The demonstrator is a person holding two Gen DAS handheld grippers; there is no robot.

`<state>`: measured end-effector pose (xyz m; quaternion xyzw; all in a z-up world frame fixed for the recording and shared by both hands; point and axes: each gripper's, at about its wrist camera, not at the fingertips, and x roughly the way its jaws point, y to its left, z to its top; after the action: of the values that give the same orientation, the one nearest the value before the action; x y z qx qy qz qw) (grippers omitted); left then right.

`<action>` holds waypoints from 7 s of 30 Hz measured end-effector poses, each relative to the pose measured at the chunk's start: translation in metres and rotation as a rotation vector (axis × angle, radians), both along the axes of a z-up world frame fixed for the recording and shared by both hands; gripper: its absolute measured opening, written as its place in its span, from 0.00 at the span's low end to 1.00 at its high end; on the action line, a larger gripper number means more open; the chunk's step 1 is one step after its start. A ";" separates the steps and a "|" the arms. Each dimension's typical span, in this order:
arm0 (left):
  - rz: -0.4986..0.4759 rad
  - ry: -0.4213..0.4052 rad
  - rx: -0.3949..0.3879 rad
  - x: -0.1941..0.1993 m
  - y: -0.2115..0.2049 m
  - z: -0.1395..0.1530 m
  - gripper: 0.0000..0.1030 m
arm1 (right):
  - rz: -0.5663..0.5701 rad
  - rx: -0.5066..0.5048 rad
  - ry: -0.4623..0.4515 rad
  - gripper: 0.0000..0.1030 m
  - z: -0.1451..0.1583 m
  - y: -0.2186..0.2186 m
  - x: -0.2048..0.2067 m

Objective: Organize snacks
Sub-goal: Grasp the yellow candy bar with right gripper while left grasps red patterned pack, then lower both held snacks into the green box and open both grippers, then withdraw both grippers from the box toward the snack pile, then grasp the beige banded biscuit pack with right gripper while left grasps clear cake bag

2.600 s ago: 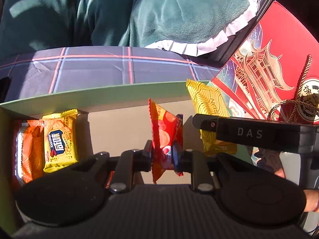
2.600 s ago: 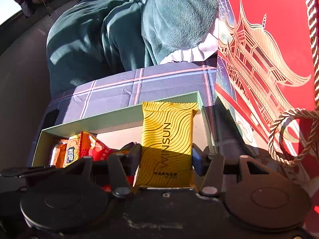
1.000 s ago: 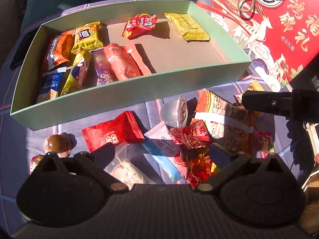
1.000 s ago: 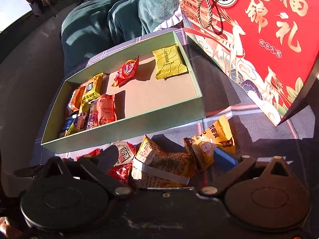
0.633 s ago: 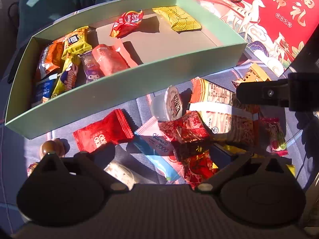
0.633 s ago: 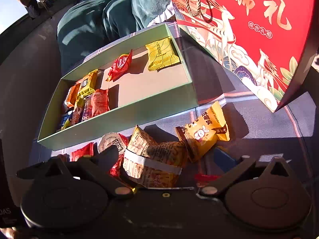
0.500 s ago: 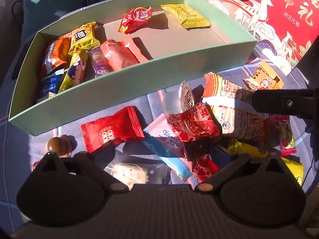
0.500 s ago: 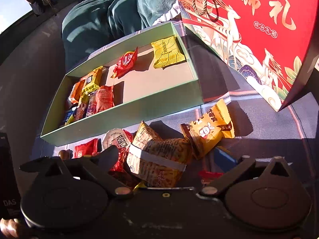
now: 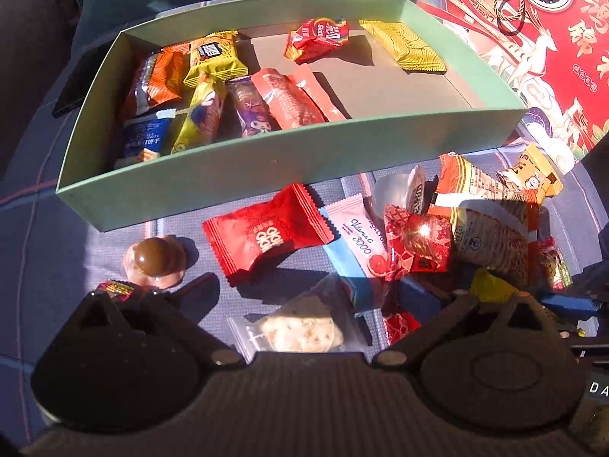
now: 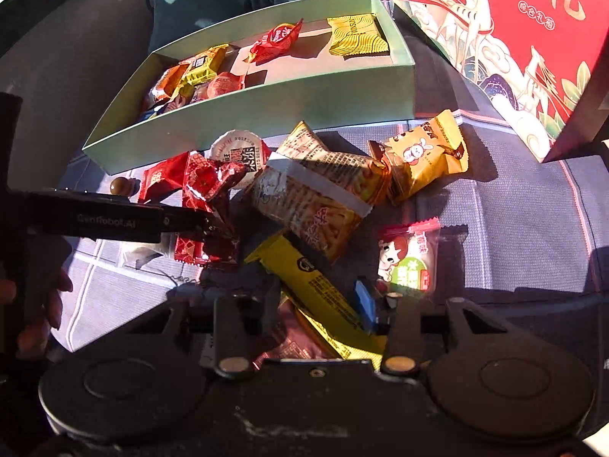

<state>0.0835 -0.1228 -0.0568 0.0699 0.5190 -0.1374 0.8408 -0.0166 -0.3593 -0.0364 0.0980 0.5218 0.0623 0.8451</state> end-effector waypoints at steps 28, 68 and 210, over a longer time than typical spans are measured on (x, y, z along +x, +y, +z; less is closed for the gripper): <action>-0.263 -0.078 0.014 -0.020 -0.074 0.005 0.12 | -0.032 0.049 -0.102 0.19 -0.002 0.014 -0.034; -0.169 0.035 0.001 -0.017 -0.058 -0.007 0.37 | -0.182 0.190 -0.083 0.19 0.011 -0.021 -0.015; -0.241 0.088 0.004 -0.029 0.005 -0.001 0.48 | -0.156 0.012 -0.062 0.65 0.021 0.004 0.023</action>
<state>0.0543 -0.1179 -0.0580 0.1275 0.5436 -0.2392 0.7944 0.0061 -0.3550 -0.0153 0.1416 0.4860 0.0026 0.8624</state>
